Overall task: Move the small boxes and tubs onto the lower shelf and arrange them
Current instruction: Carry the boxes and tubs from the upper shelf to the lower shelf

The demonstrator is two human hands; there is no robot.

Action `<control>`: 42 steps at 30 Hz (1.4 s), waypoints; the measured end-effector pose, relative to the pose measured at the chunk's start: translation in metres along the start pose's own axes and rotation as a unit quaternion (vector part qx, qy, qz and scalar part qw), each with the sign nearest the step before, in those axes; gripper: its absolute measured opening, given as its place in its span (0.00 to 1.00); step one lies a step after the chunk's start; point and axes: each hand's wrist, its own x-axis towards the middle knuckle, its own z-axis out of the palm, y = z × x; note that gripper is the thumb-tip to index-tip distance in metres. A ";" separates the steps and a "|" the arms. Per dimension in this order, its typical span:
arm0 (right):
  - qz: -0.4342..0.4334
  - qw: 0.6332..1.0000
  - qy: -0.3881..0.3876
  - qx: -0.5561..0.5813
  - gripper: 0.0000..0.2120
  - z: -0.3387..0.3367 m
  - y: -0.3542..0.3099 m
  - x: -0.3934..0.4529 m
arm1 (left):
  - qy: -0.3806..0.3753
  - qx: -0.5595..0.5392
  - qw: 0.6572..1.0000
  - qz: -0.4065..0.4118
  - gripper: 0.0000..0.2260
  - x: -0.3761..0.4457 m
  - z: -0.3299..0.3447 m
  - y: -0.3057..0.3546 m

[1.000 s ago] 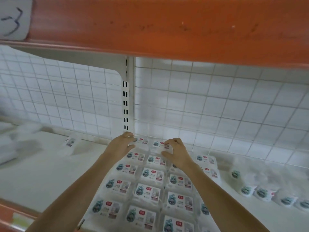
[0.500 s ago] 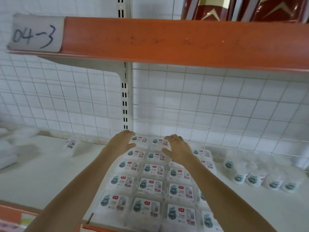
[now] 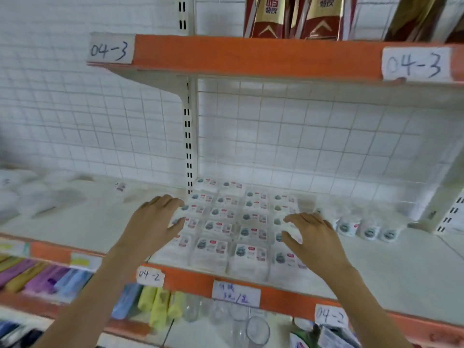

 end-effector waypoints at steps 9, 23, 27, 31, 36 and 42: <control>-0.039 0.995 -0.071 0.061 0.12 -0.012 -0.028 -0.109 | -0.069 -0.022 0.993 -0.094 0.15 -0.145 -0.018 0.057; -0.193 0.947 -0.172 0.191 0.12 0.028 -0.200 -0.129 | -0.129 0.080 0.934 -0.323 0.10 -0.338 -0.127 0.014; -0.247 0.927 -0.190 0.207 0.13 0.041 -0.279 -0.111 | -0.123 0.126 0.923 -0.342 0.11 -0.377 -0.155 -0.027; -0.281 0.913 -0.188 0.227 0.16 0.058 -0.361 -0.088 | -0.126 0.160 0.911 -0.358 0.10 -0.405 -0.179 -0.083; -0.300 0.906 -0.188 0.232 0.18 0.072 -0.459 -0.055 | -0.109 0.202 0.908 -0.350 0.12 -0.427 -0.207 -0.166; -0.299 0.911 -0.186 0.216 0.16 0.095 -0.529 -0.026 | -0.118 0.202 0.905 -0.355 0.14 -0.437 -0.213 -0.252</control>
